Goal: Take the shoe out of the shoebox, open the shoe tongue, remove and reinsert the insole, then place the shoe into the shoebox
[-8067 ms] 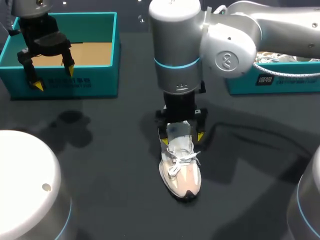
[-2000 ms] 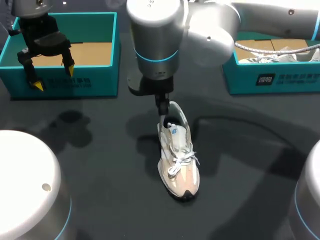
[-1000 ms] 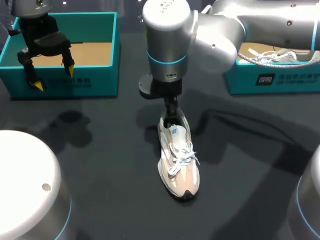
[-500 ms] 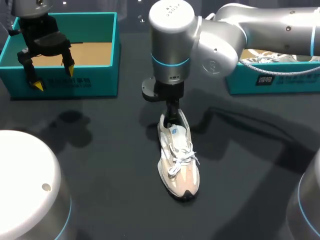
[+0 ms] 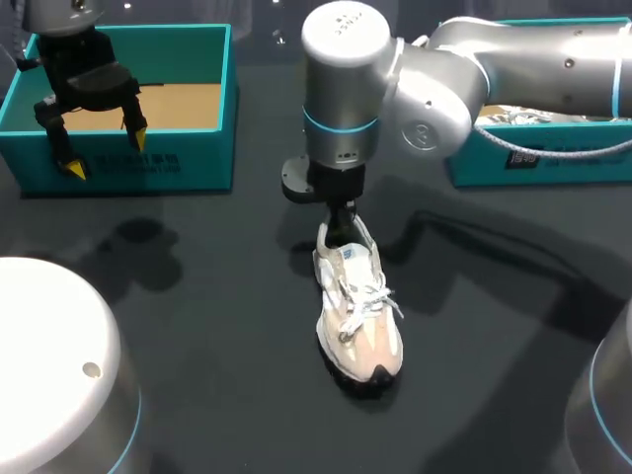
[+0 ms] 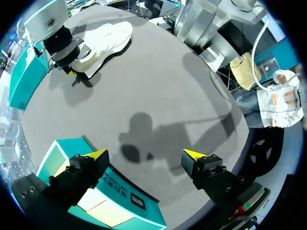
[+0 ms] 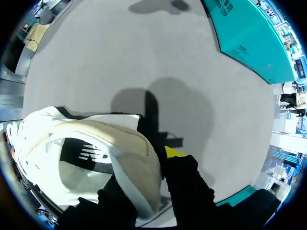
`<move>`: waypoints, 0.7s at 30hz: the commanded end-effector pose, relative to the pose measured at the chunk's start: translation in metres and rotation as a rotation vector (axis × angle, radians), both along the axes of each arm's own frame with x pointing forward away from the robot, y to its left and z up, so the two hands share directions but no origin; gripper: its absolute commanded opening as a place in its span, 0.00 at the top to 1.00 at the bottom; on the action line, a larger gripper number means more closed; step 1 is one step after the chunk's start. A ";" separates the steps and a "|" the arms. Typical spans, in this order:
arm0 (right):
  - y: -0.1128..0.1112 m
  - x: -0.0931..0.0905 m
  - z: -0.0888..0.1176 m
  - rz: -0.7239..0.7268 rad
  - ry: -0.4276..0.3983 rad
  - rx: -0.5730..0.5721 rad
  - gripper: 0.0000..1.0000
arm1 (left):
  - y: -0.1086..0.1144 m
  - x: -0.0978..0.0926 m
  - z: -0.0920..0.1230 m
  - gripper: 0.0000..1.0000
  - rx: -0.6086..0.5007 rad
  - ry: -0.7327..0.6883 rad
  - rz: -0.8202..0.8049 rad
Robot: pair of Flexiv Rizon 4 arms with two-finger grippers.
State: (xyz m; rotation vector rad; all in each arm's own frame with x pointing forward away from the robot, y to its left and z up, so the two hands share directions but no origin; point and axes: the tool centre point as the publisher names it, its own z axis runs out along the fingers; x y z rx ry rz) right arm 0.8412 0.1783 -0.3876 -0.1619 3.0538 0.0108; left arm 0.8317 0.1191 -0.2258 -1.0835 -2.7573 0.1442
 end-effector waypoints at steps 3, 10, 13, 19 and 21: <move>-0.011 -0.006 0.021 -0.015 -0.024 -0.011 1.00 | 0.001 -0.001 0.000 0.00 0.002 -0.003 -0.001; -0.028 -0.006 0.064 -0.048 -0.064 -0.015 1.00 | 0.001 -0.001 0.000 0.00 0.002 -0.003 -0.001; -0.038 -0.004 0.089 -0.065 -0.090 -0.036 1.00 | 0.001 -0.001 0.000 0.00 0.002 -0.003 -0.001; -0.049 0.000 0.117 -0.107 -0.116 -0.043 1.00 | 0.001 -0.001 0.000 0.00 0.002 -0.003 -0.001; -0.049 0.000 0.117 -0.107 -0.116 -0.043 1.00 | 0.001 -0.001 0.000 0.00 0.002 -0.003 -0.001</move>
